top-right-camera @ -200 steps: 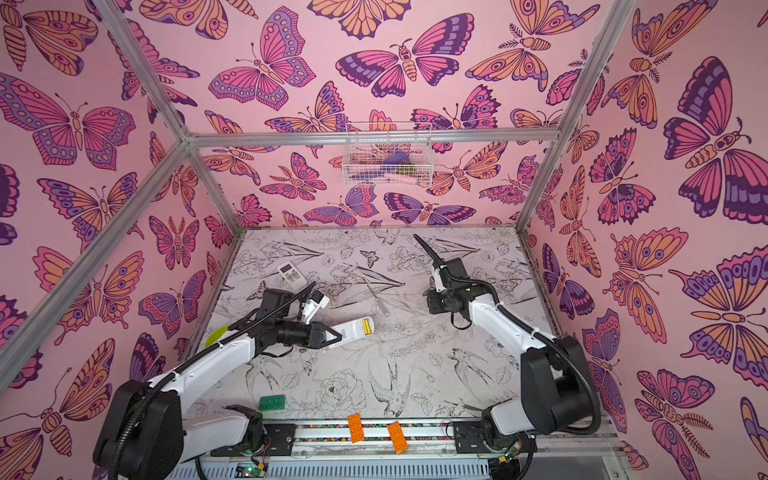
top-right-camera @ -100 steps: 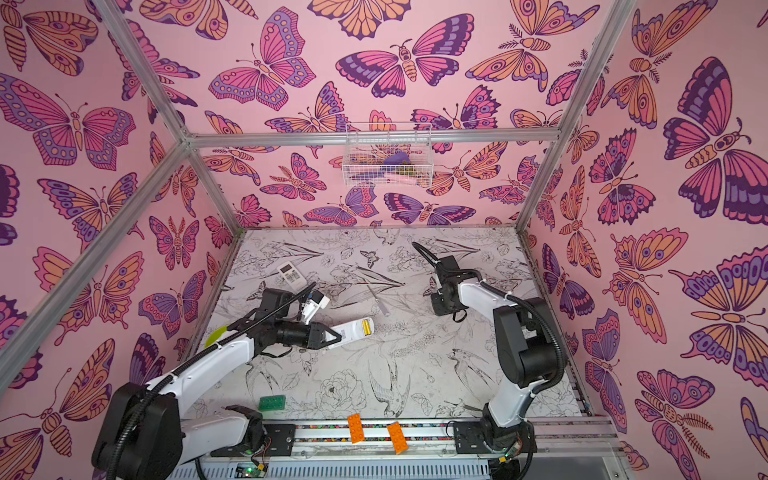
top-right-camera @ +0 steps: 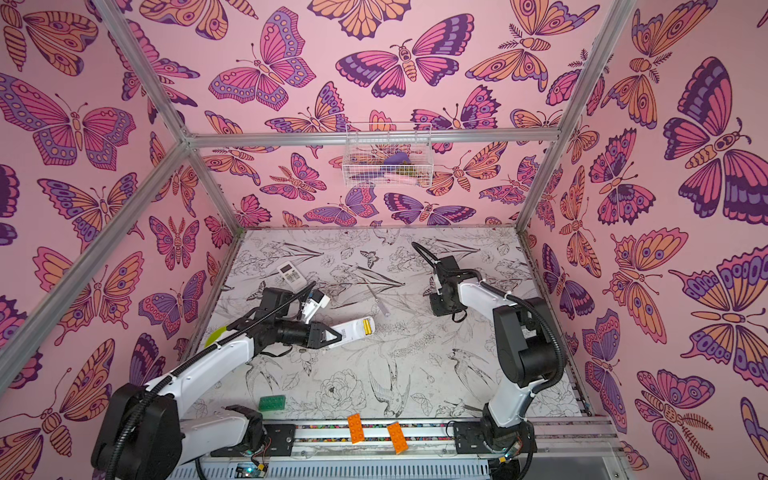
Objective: Unload the batteries from the remote control
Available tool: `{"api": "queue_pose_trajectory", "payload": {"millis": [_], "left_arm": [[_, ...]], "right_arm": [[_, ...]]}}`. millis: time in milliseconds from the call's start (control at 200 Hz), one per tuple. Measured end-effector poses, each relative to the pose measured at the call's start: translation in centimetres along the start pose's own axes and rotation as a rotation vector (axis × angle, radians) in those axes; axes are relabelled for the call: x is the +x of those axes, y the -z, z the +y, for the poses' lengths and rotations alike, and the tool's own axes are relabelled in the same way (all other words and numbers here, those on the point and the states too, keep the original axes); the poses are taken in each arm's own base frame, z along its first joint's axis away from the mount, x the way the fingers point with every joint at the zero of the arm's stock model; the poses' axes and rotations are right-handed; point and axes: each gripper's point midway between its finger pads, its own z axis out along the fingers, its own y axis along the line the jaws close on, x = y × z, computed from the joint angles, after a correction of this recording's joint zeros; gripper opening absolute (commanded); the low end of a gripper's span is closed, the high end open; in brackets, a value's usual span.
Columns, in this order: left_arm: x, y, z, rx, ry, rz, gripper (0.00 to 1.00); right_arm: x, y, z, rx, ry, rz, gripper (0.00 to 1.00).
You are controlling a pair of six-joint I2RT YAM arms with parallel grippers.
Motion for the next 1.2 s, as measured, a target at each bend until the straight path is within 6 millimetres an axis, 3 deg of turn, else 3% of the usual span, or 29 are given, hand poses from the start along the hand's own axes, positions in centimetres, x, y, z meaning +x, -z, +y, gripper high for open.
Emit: {"api": "queue_pose_trajectory", "payload": {"millis": [241, 496, 681, 802, 992, 1198], "left_arm": [[0.0, 0.0, 0.1, -0.007, 0.003, 0.001, 0.0], [0.5, -0.6, 0.1, -0.004, 0.006, 0.028, 0.0], [1.7, -2.1, 1.5, -0.011, 0.067, 0.097, 0.0], [2.2, -3.0, 2.3, -0.013, 0.103, 0.139, 0.0], [2.5, -4.0, 2.5, -0.001, 0.121, 0.178, 0.0], [2.4, -4.9, 3.3, -0.003, 0.151, 0.207, 0.07]], "right_arm": [[-1.0, 1.9, 1.6, -0.06, -0.001, -0.057, 0.42], [-2.1, 3.1, 6.3, -0.173, 0.071, -0.113, 0.48], [-3.0, 4.0, 9.0, -0.235, 0.099, -0.155, 0.53], [-2.9, 4.7, 9.0, -0.247, 0.08, -0.188, 0.63], [-0.7, 7.5, 7.8, -0.24, 0.045, -0.258, 0.76], [1.4, 9.5, 6.6, -0.228, 0.012, -0.32, 0.76]]}}
